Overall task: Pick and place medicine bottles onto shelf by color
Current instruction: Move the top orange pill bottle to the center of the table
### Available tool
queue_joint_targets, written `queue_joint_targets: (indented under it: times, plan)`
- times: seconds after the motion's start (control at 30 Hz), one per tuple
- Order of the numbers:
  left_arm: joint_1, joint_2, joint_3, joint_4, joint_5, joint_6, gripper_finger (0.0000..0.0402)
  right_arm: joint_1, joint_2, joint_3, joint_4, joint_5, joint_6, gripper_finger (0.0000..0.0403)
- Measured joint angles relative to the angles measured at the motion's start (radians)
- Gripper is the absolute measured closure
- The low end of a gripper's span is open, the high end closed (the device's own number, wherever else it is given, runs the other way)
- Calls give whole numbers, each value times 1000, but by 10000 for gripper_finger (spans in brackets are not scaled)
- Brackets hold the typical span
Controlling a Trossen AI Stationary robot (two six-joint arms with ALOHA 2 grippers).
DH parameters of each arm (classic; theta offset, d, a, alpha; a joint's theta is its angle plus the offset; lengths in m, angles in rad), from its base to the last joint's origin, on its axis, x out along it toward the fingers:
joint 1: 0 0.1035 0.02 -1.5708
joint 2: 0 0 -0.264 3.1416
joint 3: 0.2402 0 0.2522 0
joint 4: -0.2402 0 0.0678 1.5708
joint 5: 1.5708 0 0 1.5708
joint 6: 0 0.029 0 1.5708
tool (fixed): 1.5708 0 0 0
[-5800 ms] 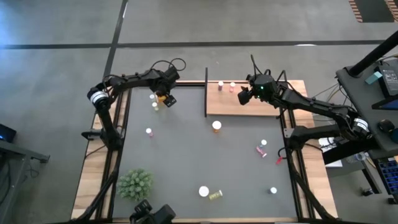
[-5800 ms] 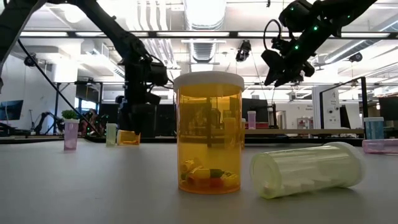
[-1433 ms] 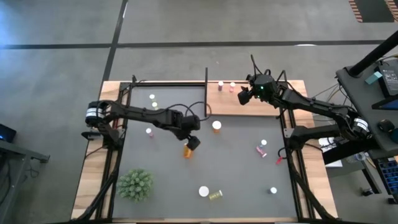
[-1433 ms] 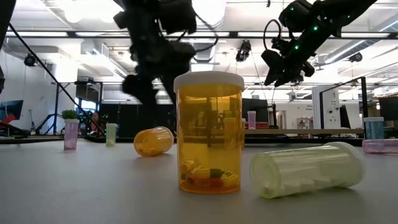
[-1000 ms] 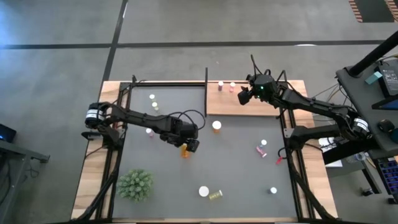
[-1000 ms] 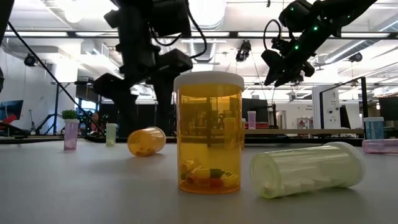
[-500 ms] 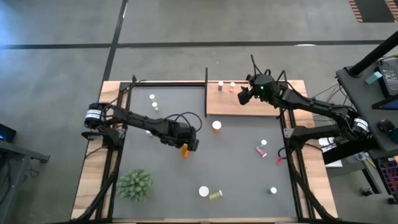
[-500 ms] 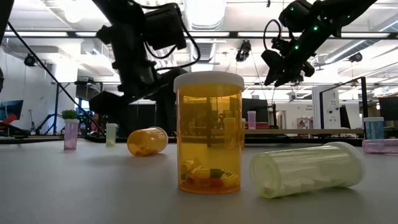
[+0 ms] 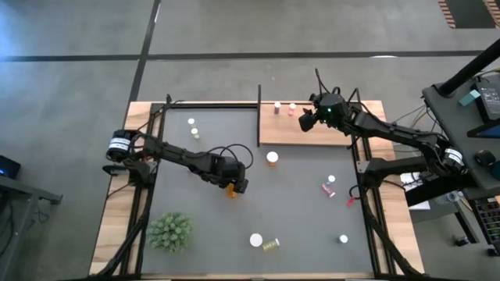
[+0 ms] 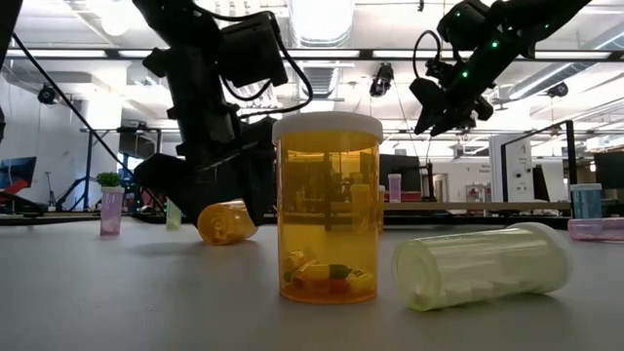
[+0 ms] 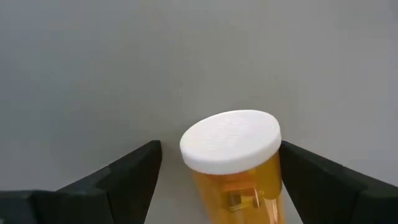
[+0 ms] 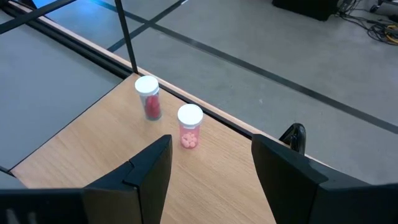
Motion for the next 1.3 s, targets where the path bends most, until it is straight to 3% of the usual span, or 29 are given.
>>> queue_joint_targets:
  times: [0.17, 0.53, 0.7, 0.9, 1.13, 1.3]
  plan:
    - [-4, 0, 5, -4, -17, 11, 110, 0, 0, 0, 0, 0, 0, 190]
    - [-2, 7, 32, 24, -30, 84, 198, 0, 0, 0, 0, 0, 1, 190]
    - [-2, 8, 40, 31, -49, 97, 212, 0, 0, 0, 0, 0, 0, 190]
    - [-2, 5, 41, 115, -170, 220, 214, 0, 0, 0, 0, 0, 0, 190]
    - [-2, 5, 10, 457, -502, 641, 215, 0, 0, 0, 0, 0, 1, 190]
    - [-2, 6, -118, 888, -564, 880, 215, 0, 0, 0, 0, 0, 1, 190]
